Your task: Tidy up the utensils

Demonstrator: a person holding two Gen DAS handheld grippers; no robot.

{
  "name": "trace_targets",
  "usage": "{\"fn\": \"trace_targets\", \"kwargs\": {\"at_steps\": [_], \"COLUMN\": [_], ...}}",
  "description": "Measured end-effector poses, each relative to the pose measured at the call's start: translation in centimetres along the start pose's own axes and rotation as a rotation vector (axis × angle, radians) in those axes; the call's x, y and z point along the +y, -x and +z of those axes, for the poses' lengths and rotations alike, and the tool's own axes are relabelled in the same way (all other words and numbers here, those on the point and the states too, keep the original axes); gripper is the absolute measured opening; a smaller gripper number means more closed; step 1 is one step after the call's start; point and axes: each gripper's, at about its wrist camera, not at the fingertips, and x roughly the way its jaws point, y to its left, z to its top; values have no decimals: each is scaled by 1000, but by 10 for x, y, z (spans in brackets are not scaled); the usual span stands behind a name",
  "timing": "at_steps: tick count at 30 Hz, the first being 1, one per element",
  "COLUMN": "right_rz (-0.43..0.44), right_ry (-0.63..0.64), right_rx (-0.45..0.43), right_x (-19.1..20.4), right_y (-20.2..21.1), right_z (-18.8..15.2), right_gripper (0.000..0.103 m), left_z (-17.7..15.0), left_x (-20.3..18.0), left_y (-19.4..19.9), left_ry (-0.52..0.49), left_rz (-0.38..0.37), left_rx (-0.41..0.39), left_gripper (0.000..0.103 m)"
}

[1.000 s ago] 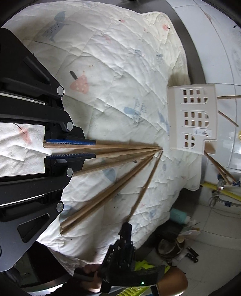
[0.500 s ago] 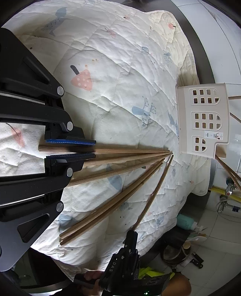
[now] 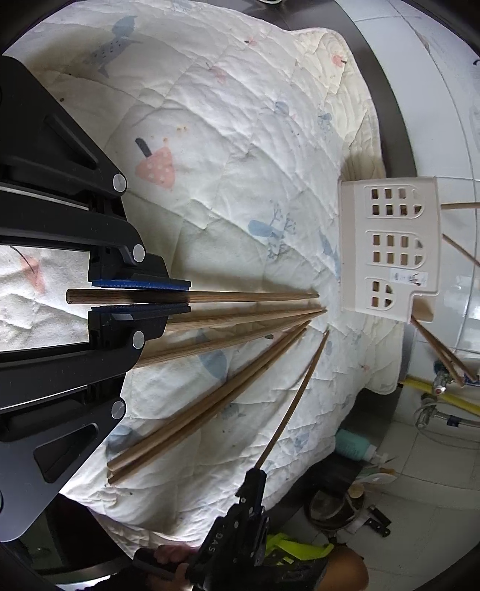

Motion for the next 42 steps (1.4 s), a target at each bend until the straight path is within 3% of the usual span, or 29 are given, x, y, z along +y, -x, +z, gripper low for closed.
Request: {"fn": "trace_targets", "kwargs": {"at_steps": [12,19,32,38,42], "right_rz": [8,34,111,84,44], "right_ry": [-3,8,-5,-6,5], "right_rx": [-203,-267,-370,-445,-438], "right_x": [9,10,1,5,11], "right_y": [65,84,98,94,71], "right_z": [52,91,201,252,279], "right_gripper": [6,6,6,6,6], "left_z": [17,37,88,109,120], "left_x": [4,9,17,19,21], "left_y": [27,38,50,54,58], "left_ry": [38,37,28,-4,-18], "left_rz": [-9,-1,-22,-13,-8], "left_rx": [-116,-181,-228,-242,-251], "left_gripper": [5,5,5,5,5]}}
